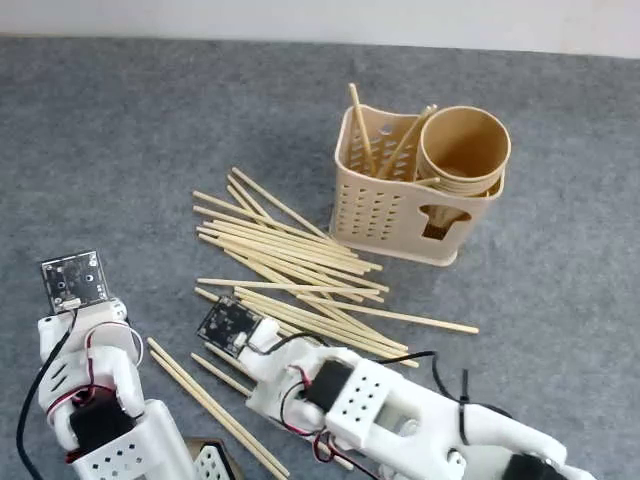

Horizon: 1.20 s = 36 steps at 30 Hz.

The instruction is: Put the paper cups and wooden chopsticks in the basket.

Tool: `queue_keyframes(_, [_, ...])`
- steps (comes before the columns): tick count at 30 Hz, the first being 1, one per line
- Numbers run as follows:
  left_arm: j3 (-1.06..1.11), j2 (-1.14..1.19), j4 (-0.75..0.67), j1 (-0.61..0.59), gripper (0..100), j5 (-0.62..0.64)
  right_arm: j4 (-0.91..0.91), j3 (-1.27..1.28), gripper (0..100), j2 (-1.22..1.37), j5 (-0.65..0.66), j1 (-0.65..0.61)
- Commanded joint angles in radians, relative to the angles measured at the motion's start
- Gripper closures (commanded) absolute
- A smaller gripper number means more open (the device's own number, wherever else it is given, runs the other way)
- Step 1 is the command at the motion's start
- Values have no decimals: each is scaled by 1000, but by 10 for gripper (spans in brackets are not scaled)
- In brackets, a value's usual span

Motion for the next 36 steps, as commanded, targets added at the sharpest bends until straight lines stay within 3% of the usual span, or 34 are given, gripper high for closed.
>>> queue_keyframes(1, [-12, -7, -18, -10, 919, 9, -56, -33, 911, 41, 0, 4])
queue_keyframes(13, [-12, -7, -18, -7, 919, 9, -74, -74, 916, 214, 5, 1])
queue_keyframes(18, [-10, -7, -17, -7, 919, 9, -53, -128, 990, 249, 11, 4])
queue_keyframes(24, [-10, -7, -17, -7, 919, 9, 88, -166, 993, 153, 11, 31])
queue_keyframes(36, [-10, -7, -17, -7, 919, 9, 188, -163, 993, -214, 5, 162])
